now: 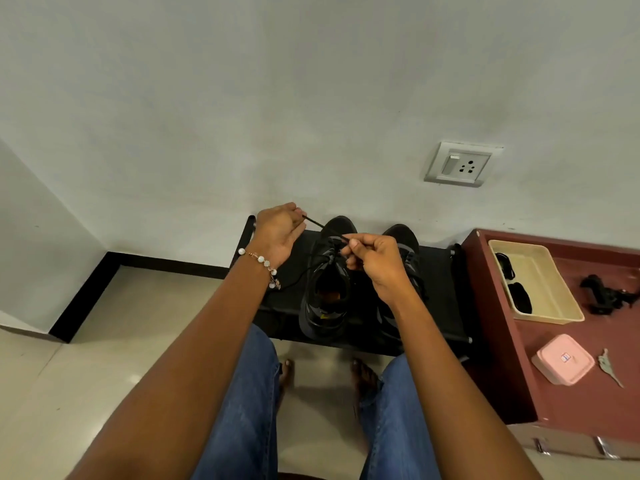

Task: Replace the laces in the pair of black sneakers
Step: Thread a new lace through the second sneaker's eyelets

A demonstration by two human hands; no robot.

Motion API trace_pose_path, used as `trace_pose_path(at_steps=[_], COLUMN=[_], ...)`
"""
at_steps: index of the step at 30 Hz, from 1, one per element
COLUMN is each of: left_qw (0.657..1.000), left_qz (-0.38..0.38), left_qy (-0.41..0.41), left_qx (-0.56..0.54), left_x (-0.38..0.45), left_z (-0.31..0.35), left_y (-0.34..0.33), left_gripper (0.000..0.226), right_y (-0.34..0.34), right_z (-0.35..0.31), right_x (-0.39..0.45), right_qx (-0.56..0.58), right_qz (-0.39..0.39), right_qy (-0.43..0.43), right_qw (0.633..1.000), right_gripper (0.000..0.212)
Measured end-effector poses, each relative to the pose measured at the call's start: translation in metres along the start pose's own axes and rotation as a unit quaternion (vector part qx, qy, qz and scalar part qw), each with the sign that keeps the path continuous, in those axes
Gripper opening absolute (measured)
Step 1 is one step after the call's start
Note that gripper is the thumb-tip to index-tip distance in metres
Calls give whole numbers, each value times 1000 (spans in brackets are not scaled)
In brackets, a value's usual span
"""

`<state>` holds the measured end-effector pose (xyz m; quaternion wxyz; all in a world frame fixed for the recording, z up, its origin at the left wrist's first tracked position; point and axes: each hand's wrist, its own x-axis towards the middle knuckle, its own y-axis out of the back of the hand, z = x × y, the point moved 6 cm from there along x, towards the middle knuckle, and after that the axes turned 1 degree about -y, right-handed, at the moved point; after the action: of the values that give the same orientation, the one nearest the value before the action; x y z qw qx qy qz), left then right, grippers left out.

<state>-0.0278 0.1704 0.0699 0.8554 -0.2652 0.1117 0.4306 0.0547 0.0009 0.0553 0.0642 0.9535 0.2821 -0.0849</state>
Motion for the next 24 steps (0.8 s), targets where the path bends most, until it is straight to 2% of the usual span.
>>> trace_pose_path(at_steps=[2, 3, 5, 6, 9, 11, 13, 17, 20, 22, 24], left_qw=[990, 970, 897, 865, 814, 791, 792, 834, 851, 823, 775], left_qz=[-3, -3, -1, -17, -137, -189, -191, -129, -77, -67, -85], left_qy=[16, 10, -62, -120, -246, -267, -277, -294, -288, -316, -356], left_qx=[137, 243, 438, 487, 509, 517, 510, 449, 433, 467, 516], left_x=[4, 6, 8, 7, 0, -5, -3, 3, 8, 8, 7], left_z=[-17, -24, -29, -28, -29, -36, -42, -51, -59, -62, -64], left_y=[8, 11, 14, 10, -12, -21, -22, -10, 4, 6, 0], left_gripper=[34, 32, 25, 25, 36, 43, 40, 22, 17, 22, 38], right_y=[5, 8, 11, 11, 1, -6, -11, -3, -1, -3, -6], right_z=[3, 5, 7, 8, 8, 11, 13, 20, 31, 40, 44], right_x=[1, 2, 6, 9, 19, 23, 25, 25, 27, 29, 29], right_qx=[-20, -27, -55, -80, -128, -129, -123, -64, -63, -68, -96], right_qz=[26, 49, 88, 94, 55, 0, -34, 14, 19, -2, -4], right_qy=[1, 1, 12, 22, 40, 22, 9, -14, -10, 1, 25], right_qw=[999, 998, 995, 992, 989, 991, 992, 998, 998, 998, 995], right_gripper=[9, 6, 11, 11, 8, 17, 19, 3, 4, 14, 20])
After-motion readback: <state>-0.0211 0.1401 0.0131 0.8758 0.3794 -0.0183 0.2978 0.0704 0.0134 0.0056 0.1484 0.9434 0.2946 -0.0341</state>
